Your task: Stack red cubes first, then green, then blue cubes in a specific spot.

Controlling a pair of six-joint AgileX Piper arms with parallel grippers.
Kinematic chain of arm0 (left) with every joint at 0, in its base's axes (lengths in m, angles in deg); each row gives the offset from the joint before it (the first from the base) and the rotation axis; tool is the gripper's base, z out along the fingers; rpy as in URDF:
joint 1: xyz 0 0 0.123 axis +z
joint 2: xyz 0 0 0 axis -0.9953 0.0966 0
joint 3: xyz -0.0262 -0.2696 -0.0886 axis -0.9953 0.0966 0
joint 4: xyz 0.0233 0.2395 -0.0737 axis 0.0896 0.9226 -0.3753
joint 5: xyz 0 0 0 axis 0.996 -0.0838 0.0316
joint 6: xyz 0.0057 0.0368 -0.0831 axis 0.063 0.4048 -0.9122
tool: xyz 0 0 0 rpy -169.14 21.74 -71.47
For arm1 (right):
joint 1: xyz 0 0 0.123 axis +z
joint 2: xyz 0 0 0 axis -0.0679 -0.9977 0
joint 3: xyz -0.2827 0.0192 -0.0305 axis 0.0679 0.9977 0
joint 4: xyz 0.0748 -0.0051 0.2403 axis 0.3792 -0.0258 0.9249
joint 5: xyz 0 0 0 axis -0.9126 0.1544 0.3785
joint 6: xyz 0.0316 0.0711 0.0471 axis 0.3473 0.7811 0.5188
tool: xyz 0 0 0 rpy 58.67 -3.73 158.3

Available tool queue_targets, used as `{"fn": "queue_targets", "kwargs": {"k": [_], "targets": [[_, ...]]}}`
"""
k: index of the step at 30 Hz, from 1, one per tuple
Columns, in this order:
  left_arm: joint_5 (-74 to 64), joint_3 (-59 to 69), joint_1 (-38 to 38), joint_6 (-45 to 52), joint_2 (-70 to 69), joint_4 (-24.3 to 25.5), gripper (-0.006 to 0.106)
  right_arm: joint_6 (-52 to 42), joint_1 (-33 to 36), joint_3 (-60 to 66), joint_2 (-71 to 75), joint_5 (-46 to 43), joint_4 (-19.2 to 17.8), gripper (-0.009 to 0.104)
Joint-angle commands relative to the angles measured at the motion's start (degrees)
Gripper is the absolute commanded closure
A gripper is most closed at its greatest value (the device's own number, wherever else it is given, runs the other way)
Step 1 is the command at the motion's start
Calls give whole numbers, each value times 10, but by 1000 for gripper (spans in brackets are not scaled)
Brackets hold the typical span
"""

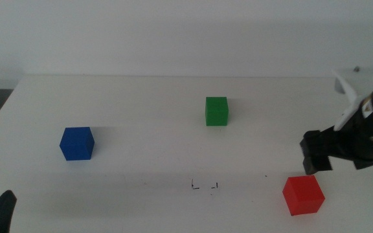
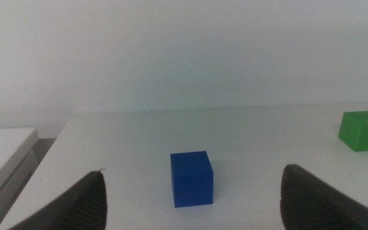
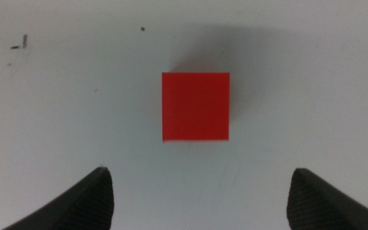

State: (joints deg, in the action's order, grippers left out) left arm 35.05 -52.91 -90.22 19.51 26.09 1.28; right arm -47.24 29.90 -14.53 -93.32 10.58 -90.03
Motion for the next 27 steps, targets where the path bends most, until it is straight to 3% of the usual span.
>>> {"fn": "queue_targets", "kwargs": {"k": [1, 27], "targets": [[5, 0, 1, 1, -2, -2, 10, 24, -2, 12, -14, -34, -5, 2], [5, 0, 1, 1, -2, -2, 10, 47, -15, 33, -156, -140, -24, 2]]}}
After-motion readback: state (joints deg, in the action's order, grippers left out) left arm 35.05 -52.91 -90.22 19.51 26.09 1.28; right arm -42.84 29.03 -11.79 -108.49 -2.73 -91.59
